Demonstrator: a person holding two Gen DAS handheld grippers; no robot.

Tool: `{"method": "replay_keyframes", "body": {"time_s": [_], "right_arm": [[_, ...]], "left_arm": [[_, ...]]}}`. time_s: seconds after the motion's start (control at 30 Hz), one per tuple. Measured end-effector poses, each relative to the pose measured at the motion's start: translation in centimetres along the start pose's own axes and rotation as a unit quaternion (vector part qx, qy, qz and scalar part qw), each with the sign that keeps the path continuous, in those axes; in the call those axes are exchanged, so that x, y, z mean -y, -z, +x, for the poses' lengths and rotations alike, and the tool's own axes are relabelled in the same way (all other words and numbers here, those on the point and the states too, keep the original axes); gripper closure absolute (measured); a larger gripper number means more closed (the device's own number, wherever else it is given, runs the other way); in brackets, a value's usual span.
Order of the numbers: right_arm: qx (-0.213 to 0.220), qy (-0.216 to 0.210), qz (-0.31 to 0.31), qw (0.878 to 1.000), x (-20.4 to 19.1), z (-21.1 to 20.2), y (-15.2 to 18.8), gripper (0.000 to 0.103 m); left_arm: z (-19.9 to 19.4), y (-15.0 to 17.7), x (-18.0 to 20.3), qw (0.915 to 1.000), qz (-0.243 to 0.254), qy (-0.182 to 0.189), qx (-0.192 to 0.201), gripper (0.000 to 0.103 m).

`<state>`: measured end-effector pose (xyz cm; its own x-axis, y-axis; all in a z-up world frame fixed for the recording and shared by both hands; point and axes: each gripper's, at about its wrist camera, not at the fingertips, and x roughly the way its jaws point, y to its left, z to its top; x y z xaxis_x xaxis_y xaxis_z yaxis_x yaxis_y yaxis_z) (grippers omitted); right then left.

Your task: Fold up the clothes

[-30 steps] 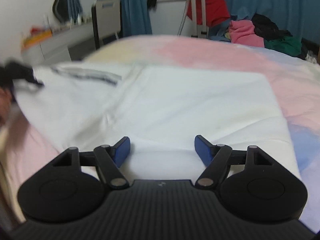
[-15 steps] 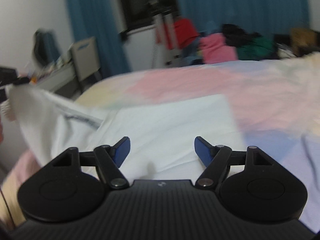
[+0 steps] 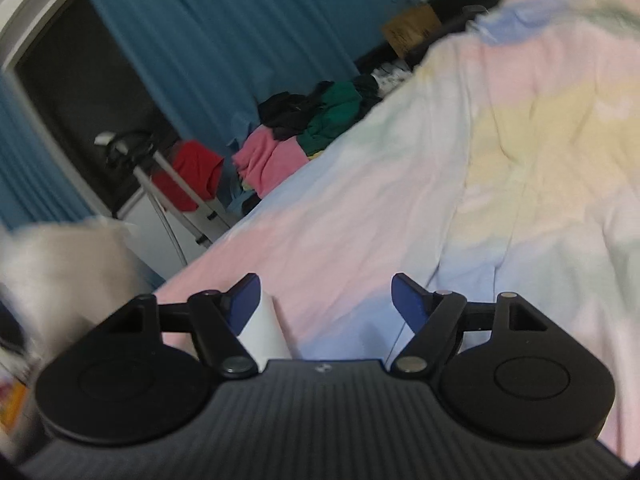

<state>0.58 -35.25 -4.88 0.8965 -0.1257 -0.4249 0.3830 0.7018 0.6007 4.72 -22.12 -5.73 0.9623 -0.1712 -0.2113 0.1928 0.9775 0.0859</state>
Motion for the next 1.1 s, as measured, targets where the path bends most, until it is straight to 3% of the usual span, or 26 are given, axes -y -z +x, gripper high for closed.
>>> {"method": "replay_keyframes", "body": {"time_s": [0.1, 0.17, 0.2, 0.27, 0.3, 0.4, 0.47, 0.57, 0.7, 0.73, 0.9, 1.0, 1.1], "right_arm": [[-0.012, -0.01, 0.005, 1.0, -0.1, 1.0, 0.3, 0.028], [-0.02, -0.027, -0.015, 0.999, -0.9, 1.5, 0.7, 0.028], [-0.029, -0.044, -0.016, 0.998, -1.1, 1.6, 1.0, 0.028], [-0.049, -0.075, -0.007, 0.996, -1.3, 2.2, 1.3, 0.028], [-0.059, -0.09, 0.002, 0.994, -1.3, 2.6, 1.4, 0.028], [-0.084, -0.1, 0.044, 0.99, -0.5, 3.5, 1.7, 0.028], [-0.103, -0.106, 0.07, 0.987, 0.0, 4.0, 2.0, 0.028], [-0.135, -0.112, 0.107, 0.979, 0.7, 4.8, 2.7, 0.028], [-0.185, -0.129, 0.145, 0.963, 0.4, 6.1, 4.2, 0.028], [-0.18, -0.126, 0.133, 0.966, 0.0, 6.4, 4.3, 0.028], [-0.157, -0.109, 0.074, 0.979, -2.0, 8.0, 4.9, 0.028], [-0.142, -0.09, 0.043, 0.985, -2.9, 9.0, 5.2, 0.041], [-0.127, -0.074, 0.017, 0.989, -3.2, 9.4, 5.3, 0.051]], "left_arm": [[2.8, 4.5, 3.2, 0.9934, 0.032, 0.036, -0.104, 0.082], [2.5, 5.8, 4.0, 0.9955, 0.048, 0.02, -0.08, 0.079], [2.6, 5.5, 4.0, 0.9954, 0.044, 0.024, -0.081, 0.073], [2.7, 5.1, 3.7, 0.9952, 0.037, 0.032, -0.085, 0.056], [2.7, 4.8, 3.2, 0.9945, 0.044, 0.034, -0.088, 0.041], [2.4, 3.9, 1.2, 0.9915, 0.073, 0.05, -0.096, 0.023], [2.3, 3.4, -3.1, 0.9861, 0.107, 0.063, -0.11, 0.02], [1.0, 3.0, -6.5, 0.973, 0.172, 0.065, -0.139, 0.02], [-1.7, 3.8, -10.3, 0.9585, 0.223, 0.042, -0.172, 0.018], [-2.0, 4.0, -11.7, 0.9569, 0.223, 0.038, -0.182, 0.018], [-1.9, 5.0, -16.2, 0.9678, 0.168, 0.007, -0.187, 0.014], [-1.6, 5.4, -18.1, 0.9763, 0.12, -0.003, -0.18, 0.011], [-1.7, 4.9, -18.9, 0.9785, 0.105, -0.004, -0.177, 0.011]]}}
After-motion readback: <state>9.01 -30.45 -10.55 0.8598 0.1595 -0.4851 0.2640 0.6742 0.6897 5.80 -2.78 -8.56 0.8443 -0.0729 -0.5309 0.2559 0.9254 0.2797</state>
